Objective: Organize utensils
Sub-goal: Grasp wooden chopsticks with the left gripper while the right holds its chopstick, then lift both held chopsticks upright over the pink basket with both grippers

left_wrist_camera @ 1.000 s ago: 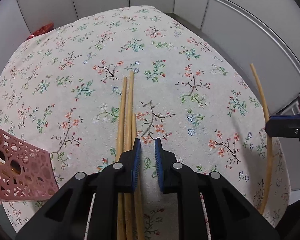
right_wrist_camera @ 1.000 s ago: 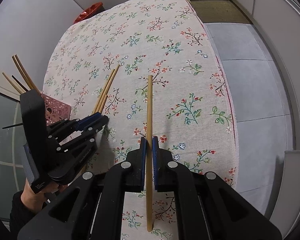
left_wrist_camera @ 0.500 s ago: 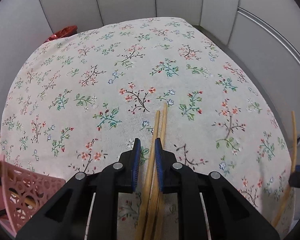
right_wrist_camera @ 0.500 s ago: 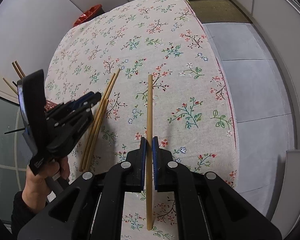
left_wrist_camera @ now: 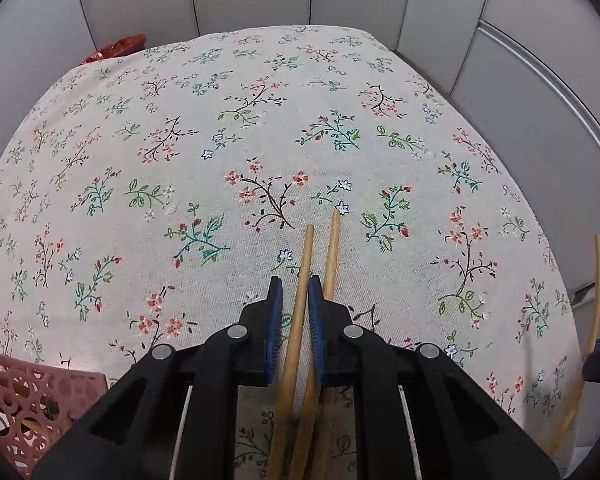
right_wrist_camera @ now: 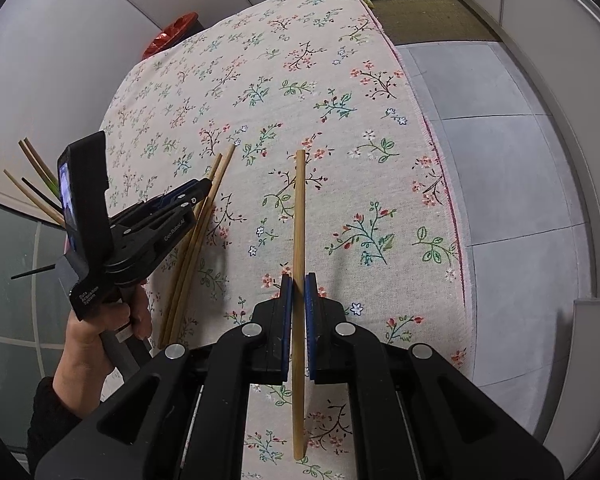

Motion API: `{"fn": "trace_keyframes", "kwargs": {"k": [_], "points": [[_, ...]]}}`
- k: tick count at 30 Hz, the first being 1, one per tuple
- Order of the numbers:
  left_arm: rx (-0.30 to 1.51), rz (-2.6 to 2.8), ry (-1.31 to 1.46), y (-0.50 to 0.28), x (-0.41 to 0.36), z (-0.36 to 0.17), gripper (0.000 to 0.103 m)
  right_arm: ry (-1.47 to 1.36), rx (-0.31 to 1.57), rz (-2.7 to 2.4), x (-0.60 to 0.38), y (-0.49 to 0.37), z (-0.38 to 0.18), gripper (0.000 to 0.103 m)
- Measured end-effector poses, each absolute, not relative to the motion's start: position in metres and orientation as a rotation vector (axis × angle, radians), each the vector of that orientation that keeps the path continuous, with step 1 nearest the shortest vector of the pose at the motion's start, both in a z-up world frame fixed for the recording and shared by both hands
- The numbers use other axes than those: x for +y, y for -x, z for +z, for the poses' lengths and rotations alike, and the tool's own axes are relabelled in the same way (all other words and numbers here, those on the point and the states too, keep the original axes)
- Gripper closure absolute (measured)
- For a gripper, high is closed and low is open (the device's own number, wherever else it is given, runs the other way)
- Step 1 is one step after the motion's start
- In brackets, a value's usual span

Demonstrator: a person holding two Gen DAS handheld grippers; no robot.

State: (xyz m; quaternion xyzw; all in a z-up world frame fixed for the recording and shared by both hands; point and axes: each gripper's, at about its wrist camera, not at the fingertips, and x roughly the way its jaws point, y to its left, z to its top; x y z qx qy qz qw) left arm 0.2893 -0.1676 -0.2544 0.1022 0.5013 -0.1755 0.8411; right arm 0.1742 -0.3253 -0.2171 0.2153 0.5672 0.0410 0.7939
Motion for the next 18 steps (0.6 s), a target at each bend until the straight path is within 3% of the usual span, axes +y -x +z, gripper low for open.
{"fn": "trace_keyframes", "kwargs": {"k": [3, 4, 9, 18], "points": [[1.07, -0.368, -0.221, -0.292, -0.169, -0.254, 0.09, -0.461, 1.222, 0.087, -0.325, -0.175, -0.218, 0.098], [1.074, -0.362, -0.222, -0.291, -0.169, -0.254, 0.097, -0.459, 1.223, 0.085, -0.325, -0.175, -0.218, 0.098], [1.067, -0.356, -0.245, -0.276, -0.164, -0.242, 0.097, -0.447, 1.217, 0.076, -0.324, -0.173, -0.217, 0.098], [0.954, -0.409, -0.218, -0.212, -0.147, -0.176, 0.097, -0.392, 1.082, 0.043, -0.317, -0.148, -0.18, 0.098]]}}
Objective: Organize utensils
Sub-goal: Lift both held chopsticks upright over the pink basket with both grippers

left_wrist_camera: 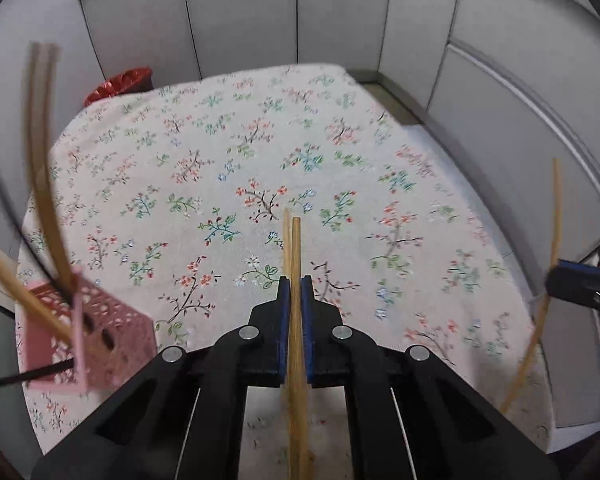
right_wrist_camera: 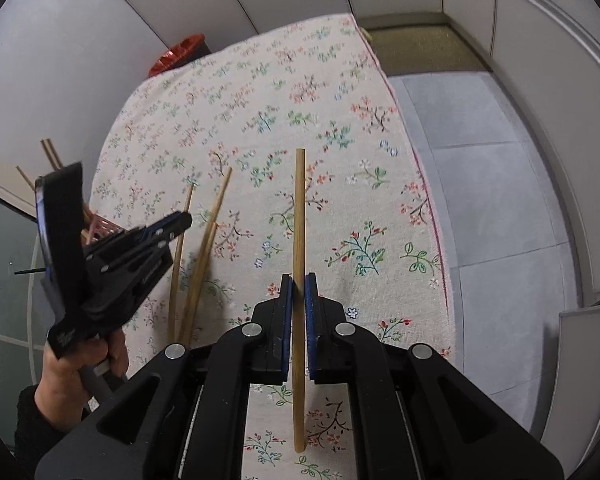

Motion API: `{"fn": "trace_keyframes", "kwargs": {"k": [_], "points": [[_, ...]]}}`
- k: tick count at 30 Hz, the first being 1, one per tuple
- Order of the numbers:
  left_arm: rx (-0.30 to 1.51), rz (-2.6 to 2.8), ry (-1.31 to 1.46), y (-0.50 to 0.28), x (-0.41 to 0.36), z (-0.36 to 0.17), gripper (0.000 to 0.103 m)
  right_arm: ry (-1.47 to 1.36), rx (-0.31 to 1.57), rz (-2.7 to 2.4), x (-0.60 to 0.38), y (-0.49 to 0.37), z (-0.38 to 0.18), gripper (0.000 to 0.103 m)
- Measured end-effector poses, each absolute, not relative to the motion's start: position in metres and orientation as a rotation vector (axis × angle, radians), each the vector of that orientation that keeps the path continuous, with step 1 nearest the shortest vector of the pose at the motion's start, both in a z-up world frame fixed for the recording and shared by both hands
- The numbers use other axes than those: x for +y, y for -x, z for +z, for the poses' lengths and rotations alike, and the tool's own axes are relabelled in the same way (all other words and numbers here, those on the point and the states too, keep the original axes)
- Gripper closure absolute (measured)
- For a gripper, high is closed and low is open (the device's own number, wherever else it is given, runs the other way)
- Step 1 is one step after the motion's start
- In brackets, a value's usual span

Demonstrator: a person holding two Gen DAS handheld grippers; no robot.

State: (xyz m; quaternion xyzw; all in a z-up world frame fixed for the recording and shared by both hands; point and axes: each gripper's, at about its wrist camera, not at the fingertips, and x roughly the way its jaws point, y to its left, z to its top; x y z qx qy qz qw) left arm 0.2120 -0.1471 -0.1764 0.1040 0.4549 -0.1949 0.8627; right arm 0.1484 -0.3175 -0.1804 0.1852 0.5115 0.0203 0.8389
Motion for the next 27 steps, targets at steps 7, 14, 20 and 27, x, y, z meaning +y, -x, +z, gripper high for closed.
{"fn": "trace_keyframes", "kwargs": {"k": [7, 14, 20, 27], "points": [[0.771, -0.43, -0.204, -0.154, -0.122, -0.116, 0.098, -0.263, 0.938, 0.043, -0.297, -0.124, -0.135, 0.098], [0.567, -0.443, -0.141, -0.115, -0.082, -0.053, 0.098, -0.216, 0.823, 0.053, -0.286, -0.11, -0.099, 0.098], [0.438, -0.426, -0.057, -0.106, -0.053, -0.012, 0.098, -0.244, 0.713, 0.085, -0.279, -0.102, -0.062, 0.098], [0.3, -0.335, -0.015, -0.099, -0.02, 0.018, 0.098, -0.252, 0.617, 0.145, -0.252, -0.098, -0.027, 0.098]]}}
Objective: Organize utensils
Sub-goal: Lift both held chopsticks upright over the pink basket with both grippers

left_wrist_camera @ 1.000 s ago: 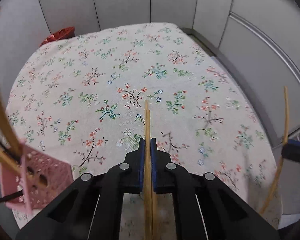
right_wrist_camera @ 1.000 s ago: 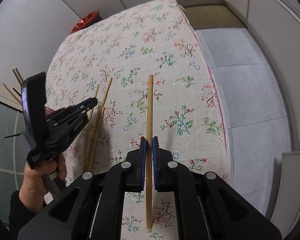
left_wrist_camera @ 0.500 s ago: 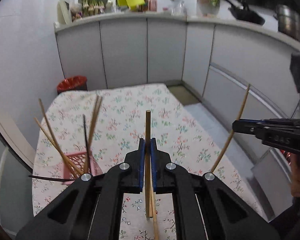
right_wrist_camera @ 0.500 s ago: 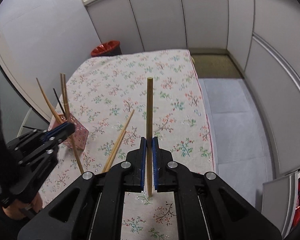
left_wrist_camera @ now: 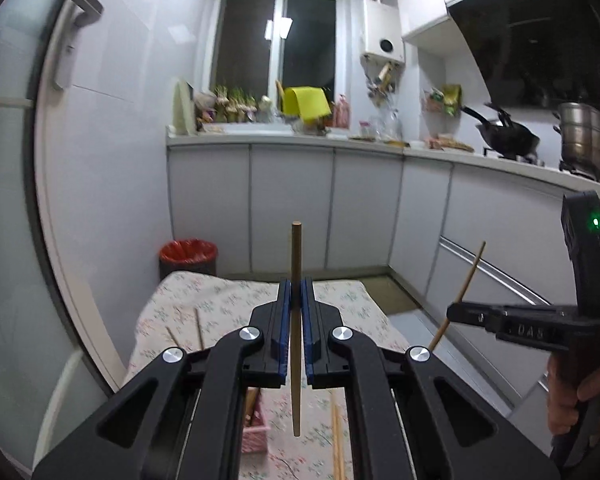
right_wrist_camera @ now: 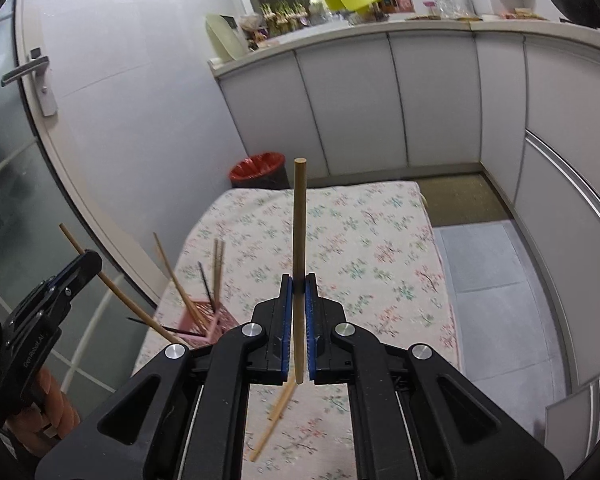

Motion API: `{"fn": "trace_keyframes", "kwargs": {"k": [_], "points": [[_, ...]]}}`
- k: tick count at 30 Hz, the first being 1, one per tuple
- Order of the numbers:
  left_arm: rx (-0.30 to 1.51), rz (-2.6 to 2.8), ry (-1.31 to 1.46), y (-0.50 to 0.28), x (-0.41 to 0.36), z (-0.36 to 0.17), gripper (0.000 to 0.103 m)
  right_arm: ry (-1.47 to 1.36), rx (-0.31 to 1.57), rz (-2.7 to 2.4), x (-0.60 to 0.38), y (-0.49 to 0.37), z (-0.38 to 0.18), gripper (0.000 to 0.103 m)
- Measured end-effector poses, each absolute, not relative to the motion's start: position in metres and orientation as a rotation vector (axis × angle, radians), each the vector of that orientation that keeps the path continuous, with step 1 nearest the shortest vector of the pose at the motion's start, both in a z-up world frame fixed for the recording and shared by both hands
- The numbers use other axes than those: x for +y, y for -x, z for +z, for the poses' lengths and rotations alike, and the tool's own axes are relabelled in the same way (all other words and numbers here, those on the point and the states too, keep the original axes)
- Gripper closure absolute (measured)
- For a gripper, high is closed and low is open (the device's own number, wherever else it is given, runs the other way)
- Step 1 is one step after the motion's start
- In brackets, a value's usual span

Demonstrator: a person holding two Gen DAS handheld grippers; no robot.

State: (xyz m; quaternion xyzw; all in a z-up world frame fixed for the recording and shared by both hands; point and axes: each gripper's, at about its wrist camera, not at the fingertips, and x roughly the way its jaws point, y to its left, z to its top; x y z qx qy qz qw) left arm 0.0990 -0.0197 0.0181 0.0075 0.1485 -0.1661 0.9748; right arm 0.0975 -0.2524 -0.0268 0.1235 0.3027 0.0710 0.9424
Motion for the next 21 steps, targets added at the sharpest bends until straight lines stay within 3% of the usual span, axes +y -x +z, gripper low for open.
{"fn": "trace_keyframes", "kwargs": {"k": [7, 21], "points": [[0.292, -0.236, -0.003, -0.128, -0.001, -0.002, 0.097, -0.239, 0.621, 0.208, -0.213, -0.11, -0.025, 0.098], [0.447, -0.166, -0.023, -0.187, 0.008, -0.058, 0.097, -0.263, 0.618, 0.227, -0.184, -0.136, -0.037, 0.098]]}}
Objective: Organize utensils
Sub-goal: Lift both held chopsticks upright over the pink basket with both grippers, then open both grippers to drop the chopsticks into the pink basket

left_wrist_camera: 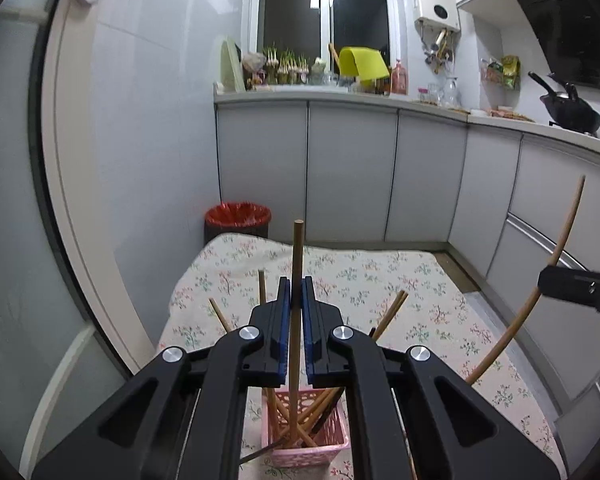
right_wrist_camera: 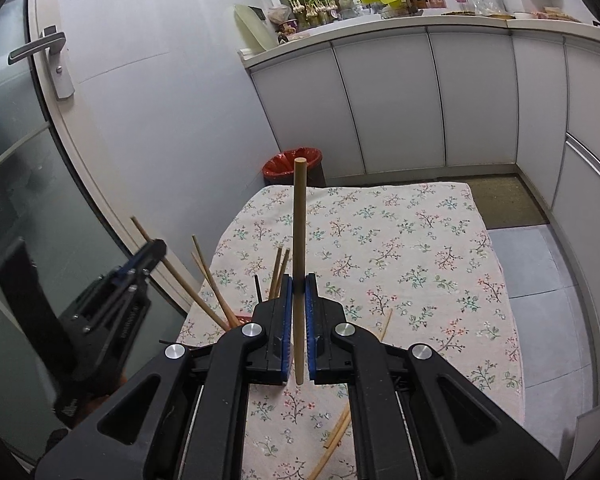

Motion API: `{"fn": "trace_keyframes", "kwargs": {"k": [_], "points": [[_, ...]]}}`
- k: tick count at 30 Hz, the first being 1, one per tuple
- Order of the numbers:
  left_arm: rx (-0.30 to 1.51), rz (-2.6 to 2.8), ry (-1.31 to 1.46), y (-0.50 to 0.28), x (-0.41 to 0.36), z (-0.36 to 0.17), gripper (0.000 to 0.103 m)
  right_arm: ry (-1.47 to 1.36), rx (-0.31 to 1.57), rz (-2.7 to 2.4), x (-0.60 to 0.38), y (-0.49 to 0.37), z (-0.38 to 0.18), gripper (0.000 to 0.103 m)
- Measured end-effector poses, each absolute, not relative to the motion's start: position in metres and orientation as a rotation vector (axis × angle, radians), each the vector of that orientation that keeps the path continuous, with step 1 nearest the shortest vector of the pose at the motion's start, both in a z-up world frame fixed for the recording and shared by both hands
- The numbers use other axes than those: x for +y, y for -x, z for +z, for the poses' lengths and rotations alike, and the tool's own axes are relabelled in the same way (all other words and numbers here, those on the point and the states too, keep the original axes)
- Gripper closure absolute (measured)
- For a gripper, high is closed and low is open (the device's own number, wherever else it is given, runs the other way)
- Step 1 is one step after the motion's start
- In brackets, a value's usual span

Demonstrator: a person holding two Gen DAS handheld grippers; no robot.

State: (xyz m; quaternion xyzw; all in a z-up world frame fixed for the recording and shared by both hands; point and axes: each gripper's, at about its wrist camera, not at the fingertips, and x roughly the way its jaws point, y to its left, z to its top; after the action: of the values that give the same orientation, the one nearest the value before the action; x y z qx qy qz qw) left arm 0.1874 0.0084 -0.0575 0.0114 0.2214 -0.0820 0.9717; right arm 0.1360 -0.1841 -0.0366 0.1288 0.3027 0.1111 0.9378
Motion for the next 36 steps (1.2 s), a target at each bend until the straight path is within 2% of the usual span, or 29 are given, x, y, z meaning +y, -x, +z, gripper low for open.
{"fn": "trace_keyframes", "kwargs": {"k": [2, 4, 6, 15, 26, 29, 31, 35, 36], "points": [[0.463, -0.165, -0.003, -0.19, 0.01, -0.059, 0.096, -0.273, 0.606, 0.237, -0.181, -0.138, -0.035, 0.098], [0.476, -0.163, 0.015, -0.189, 0.015, -0.058, 0.086, -0.284, 0.595, 0.249, -0.177, -0.14, -0.034, 0.098], [0.47, -0.145, 0.037, -0.185, 0.021, -0.054, 0.066, -0.294, 0.589, 0.262, -0.173, -0.141, -0.033, 0.098], [0.518, -0.13, 0.043, -0.163, 0.042, -0.049, 0.052, -0.318, 0.576, 0.304, -0.153, -0.155, -0.036, 0.098], [0.599, -0.124, 0.061, -0.161, 0.054, -0.056, 0.051, -0.248, 0.613, 0.291, -0.121, -0.18, -0.062, 0.098], [0.605, -0.126, 0.064, -0.16, 0.054, -0.056, 0.047, -0.252, 0.634, 0.297, -0.119, -0.183, -0.067, 0.091], [0.607, -0.131, 0.069, -0.159, 0.055, -0.055, 0.044, -0.268, 0.642, 0.303, -0.122, -0.184, -0.068, 0.072], [0.614, -0.151, 0.072, -0.156, 0.052, -0.053, 0.039, -0.277, 0.626, 0.302, -0.13, -0.177, -0.061, 0.069], [0.616, -0.157, 0.071, -0.154, 0.05, -0.053, 0.037, -0.277, 0.618, 0.301, -0.133, -0.174, -0.058, 0.064]]}}
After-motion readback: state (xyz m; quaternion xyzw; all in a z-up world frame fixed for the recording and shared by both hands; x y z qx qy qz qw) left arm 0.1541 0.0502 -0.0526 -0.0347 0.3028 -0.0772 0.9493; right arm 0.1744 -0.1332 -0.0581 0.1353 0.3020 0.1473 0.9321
